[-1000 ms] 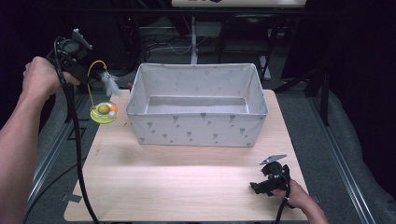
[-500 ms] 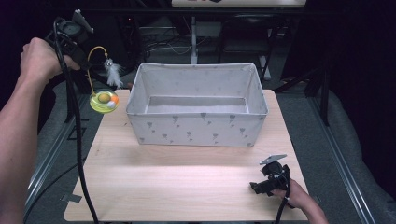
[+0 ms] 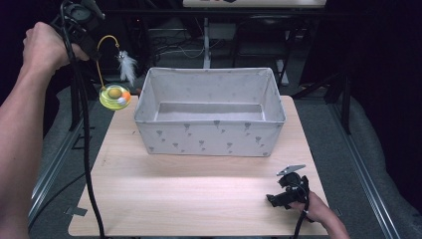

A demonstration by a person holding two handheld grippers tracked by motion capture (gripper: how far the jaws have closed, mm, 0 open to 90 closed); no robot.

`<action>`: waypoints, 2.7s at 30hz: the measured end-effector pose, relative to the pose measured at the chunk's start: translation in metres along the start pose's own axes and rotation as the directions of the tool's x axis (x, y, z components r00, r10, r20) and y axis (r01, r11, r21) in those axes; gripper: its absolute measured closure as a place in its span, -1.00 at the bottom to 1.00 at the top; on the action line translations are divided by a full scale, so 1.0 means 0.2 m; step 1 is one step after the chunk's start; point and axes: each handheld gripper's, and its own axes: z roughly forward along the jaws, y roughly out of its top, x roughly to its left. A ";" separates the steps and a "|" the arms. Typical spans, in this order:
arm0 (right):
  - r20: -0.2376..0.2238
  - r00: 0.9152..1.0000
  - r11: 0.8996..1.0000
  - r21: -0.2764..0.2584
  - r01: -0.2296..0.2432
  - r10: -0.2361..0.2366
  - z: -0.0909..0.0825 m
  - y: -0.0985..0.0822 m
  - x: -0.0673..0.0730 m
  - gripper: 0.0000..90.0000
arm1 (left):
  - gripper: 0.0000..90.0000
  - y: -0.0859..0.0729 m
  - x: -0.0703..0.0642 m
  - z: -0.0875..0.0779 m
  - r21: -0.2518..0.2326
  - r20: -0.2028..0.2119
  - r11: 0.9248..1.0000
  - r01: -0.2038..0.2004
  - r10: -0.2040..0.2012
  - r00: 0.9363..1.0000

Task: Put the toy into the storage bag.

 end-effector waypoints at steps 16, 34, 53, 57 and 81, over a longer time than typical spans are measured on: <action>0.000 1.000 1.000 0.000 0.000 0.000 0.00 0.00 0.00 -1.00 | 0.96 0.14 -0.10 -0.06 -0.036 0.010 0.998 -0.058 0.058 0.998; 0.000 1.000 1.000 -0.001 0.000 0.000 0.00 0.00 0.00 -1.00 | 0.96 0.27 -0.24 -0.07 -0.068 0.036 0.991 -0.117 0.120 0.992; -0.004 1.000 1.000 -0.004 -0.003 0.003 0.00 0.00 0.00 -1.00 | 0.96 0.31 -0.43 0.04 -0.092 0.110 0.978 -0.185 0.195 0.975; -0.003 1.000 1.000 -0.003 -0.003 0.003 0.00 0.00 0.00 -1.00 | 0.96 0.30 -0.46 0.08 -0.095 0.122 0.976 -0.195 0.206 0.971; -0.002 1.000 1.000 0.000 0.003 -0.003 0.00 0.00 0.01 -1.00 | 0.96 0.17 -0.54 0.37 -0.030 0.197 0.981 -0.190 0.192 0.961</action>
